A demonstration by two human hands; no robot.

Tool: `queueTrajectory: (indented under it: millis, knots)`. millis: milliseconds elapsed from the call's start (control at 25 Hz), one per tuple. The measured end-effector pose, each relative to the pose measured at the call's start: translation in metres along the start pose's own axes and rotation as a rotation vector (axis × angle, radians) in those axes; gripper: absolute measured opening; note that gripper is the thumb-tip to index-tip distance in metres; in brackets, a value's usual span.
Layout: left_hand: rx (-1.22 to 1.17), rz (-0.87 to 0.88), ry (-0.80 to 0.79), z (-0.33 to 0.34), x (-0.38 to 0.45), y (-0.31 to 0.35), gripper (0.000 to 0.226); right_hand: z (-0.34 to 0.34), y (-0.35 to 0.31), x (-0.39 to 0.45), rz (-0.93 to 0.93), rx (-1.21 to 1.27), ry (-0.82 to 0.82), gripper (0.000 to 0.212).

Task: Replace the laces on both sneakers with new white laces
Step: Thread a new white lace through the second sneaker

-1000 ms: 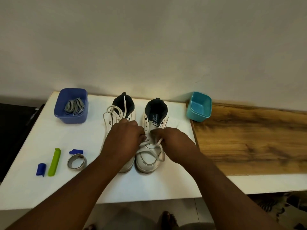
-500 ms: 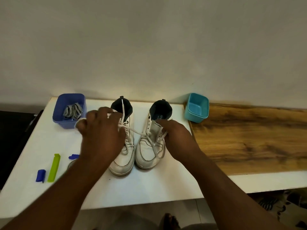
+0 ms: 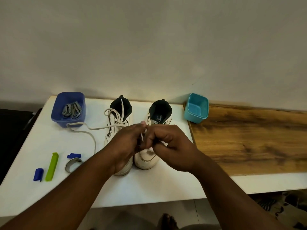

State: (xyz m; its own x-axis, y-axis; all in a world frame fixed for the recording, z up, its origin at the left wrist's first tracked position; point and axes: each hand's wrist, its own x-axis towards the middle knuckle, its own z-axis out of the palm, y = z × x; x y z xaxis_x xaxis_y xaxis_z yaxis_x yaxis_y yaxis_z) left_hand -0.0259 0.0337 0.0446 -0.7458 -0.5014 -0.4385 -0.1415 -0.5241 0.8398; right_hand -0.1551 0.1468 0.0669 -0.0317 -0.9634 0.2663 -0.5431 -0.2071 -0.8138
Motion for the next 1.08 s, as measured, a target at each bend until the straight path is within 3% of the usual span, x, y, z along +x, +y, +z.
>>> queueTrajectory:
  millis: [80,160,240,360,480,600,680,800,880,960,1080]
  knots:
    - [-0.183,0.023,0.174,0.0,0.005,-0.002,0.021,-0.001,0.001,-0.004,0.132,0.113,-0.094,0.029]
    - [-0.308,0.053,0.207,-0.002,0.008,0.004,0.023,0.001,0.008,-0.005,0.296,0.187,-0.049,0.025]
    - [-0.099,0.076,0.156,-0.002,0.006,0.008,0.029,0.002,0.022,-0.004,0.45,0.087,0.131,0.02]
    - [0.319,0.078,0.011,0.002,-0.004,0.007,0.033,0.003,0.038,-0.001,0.51,-0.207,0.197,0.057]
    - [0.451,0.062,-0.078,-0.002,-0.007,0.01,0.034,0.011,0.054,-0.003,0.469,-0.412,0.128,0.018]
    - [0.316,0.107,0.068,-0.016,0.002,0.017,0.033,0.005,0.066,-0.005,0.566,-0.581,0.283,0.013]
    - [0.309,0.128,0.224,-0.029,0.008,0.02,0.034,-0.003,0.068,-0.006,0.536,-0.494,0.402,0.014]
    - [0.893,0.235,0.385,-0.04,0.004,0.006,0.032,-0.002,0.061,-0.005,0.448,-0.396,0.459,0.011]
    - [1.098,0.381,0.47,-0.031,-0.002,-0.004,0.03,0.005,0.051,-0.004,0.335,-0.4,0.456,0.016]
    - [1.014,0.498,0.482,-0.019,-0.001,-0.005,0.035,0.012,0.041,-0.003,0.179,-0.45,0.408,0.02]
    - [0.541,0.156,0.284,-0.006,0.005,-0.001,0.043,0.023,0.036,-0.003,0.014,-0.598,0.386,0.015]
